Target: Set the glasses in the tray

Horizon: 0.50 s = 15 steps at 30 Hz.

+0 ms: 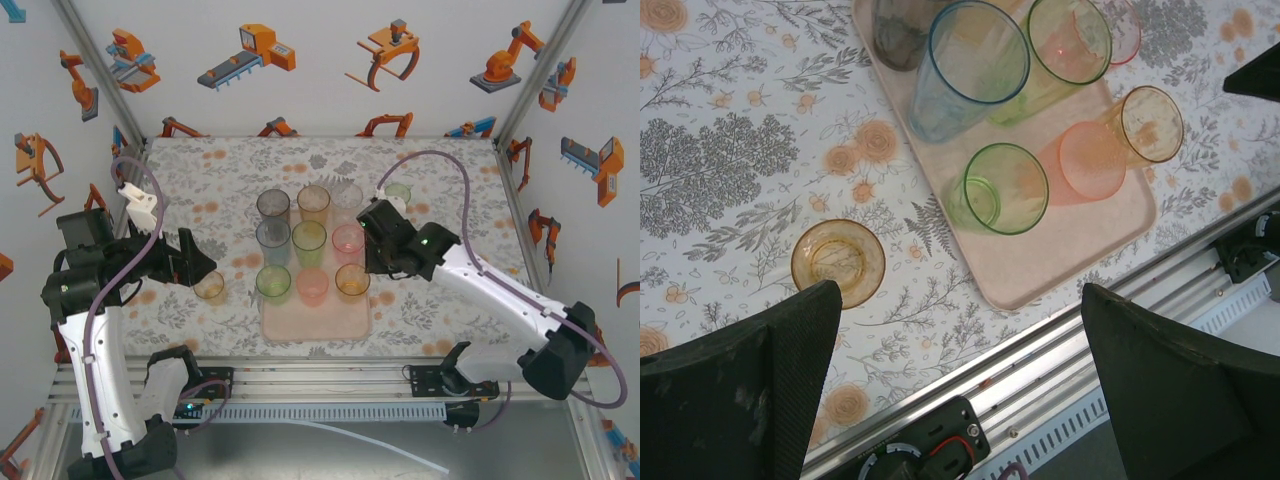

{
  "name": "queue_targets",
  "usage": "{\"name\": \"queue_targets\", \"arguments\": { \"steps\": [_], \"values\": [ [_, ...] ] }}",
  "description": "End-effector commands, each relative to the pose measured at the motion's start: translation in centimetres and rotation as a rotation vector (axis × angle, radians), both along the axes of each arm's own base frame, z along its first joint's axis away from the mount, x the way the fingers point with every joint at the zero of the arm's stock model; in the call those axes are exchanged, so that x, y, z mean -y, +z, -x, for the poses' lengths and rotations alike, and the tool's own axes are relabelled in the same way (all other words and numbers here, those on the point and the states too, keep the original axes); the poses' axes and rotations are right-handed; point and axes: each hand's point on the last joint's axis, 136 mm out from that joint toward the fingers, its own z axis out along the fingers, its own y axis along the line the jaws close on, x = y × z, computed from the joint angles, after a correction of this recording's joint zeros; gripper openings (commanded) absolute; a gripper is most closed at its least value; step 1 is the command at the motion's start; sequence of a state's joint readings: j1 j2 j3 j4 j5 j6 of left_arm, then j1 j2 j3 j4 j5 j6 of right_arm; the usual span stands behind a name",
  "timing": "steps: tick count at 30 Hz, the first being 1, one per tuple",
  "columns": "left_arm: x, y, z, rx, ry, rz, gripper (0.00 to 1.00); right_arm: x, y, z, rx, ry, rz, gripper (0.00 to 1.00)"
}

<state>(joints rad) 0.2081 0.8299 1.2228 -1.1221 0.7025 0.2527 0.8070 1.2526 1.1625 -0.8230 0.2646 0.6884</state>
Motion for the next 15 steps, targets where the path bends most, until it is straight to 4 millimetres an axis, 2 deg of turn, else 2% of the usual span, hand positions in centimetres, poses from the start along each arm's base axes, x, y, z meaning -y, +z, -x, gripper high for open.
{"name": "queue_targets", "arguments": {
  "steps": [1, 7, 15],
  "values": [
    [0.2, -0.2, 0.2, 0.005, -0.021, -0.015, 0.97, 2.1, 2.3, -0.1, 0.048, -0.037, 0.03, 0.35],
    [0.0, -0.7, 0.5, 0.01, -0.023, -0.036, 0.97, 4.1, 3.6, -0.3, 0.073, -0.09, 0.014, 0.36],
    [0.1, -1.1, 0.7, -0.025, -0.056, -0.055, 0.97, 6.0, 3.4, -0.2, 0.079, -0.135, 0.003, 0.37]
  ]
}}
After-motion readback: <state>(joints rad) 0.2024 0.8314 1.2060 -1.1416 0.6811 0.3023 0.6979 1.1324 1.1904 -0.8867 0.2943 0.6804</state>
